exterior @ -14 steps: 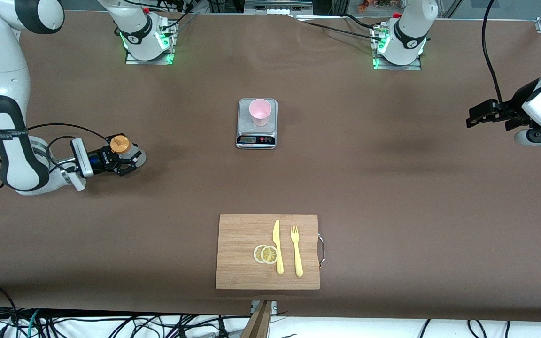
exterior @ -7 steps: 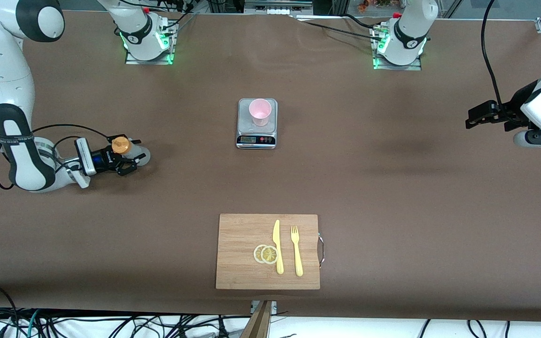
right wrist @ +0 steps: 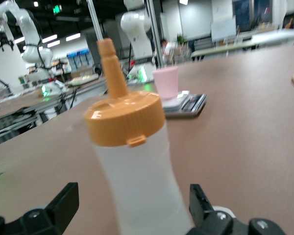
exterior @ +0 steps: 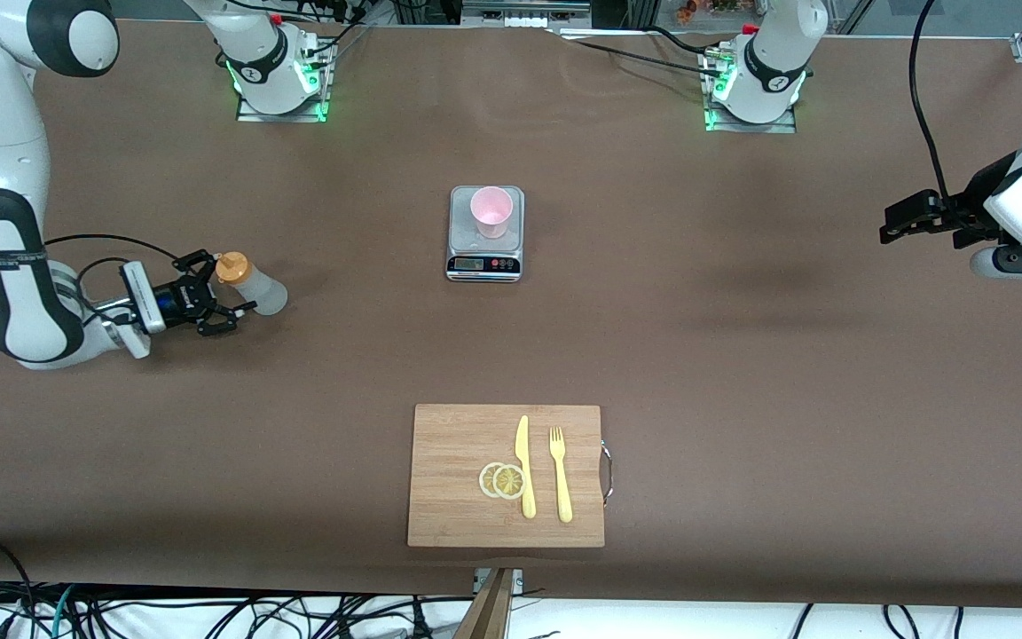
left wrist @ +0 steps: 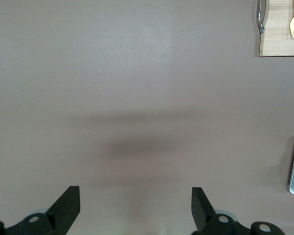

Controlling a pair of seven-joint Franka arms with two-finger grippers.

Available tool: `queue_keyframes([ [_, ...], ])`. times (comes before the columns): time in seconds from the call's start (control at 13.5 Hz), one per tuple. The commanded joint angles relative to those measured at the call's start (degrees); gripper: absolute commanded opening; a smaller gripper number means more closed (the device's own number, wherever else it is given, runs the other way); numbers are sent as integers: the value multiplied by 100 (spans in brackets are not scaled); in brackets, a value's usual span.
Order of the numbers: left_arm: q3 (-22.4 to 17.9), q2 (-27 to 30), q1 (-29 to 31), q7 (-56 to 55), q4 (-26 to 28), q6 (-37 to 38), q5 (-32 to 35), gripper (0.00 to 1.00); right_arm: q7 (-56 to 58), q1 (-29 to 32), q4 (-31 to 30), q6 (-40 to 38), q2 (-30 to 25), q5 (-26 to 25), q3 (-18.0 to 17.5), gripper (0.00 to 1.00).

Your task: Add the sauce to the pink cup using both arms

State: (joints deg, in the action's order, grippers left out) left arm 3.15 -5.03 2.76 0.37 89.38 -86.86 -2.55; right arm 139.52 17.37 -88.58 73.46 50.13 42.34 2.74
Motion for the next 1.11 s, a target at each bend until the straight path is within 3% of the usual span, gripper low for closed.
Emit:
queue_keyframes([
  [0.0, 19, -95, -3, 104, -202, 91, 105, 100, -713, -14, -54, 141, -686, -724, 78, 100],
  [0.22, 19, -95, -3, 95, -202, 91, 97, 100, -1775, -181, -238, 747, -1626, -1559, 78, 100],
  [0.74, 19, -104, -3, 95, -202, 91, 88, 100, -5289, -822, -853, 1441, -3244, -2484, 78, 100],
  [1.03, 19, -104, 14, 95, -202, 91, 79, 100, -7600, -1375, -854, 2039, -3615, -3387, 69, 100],
])
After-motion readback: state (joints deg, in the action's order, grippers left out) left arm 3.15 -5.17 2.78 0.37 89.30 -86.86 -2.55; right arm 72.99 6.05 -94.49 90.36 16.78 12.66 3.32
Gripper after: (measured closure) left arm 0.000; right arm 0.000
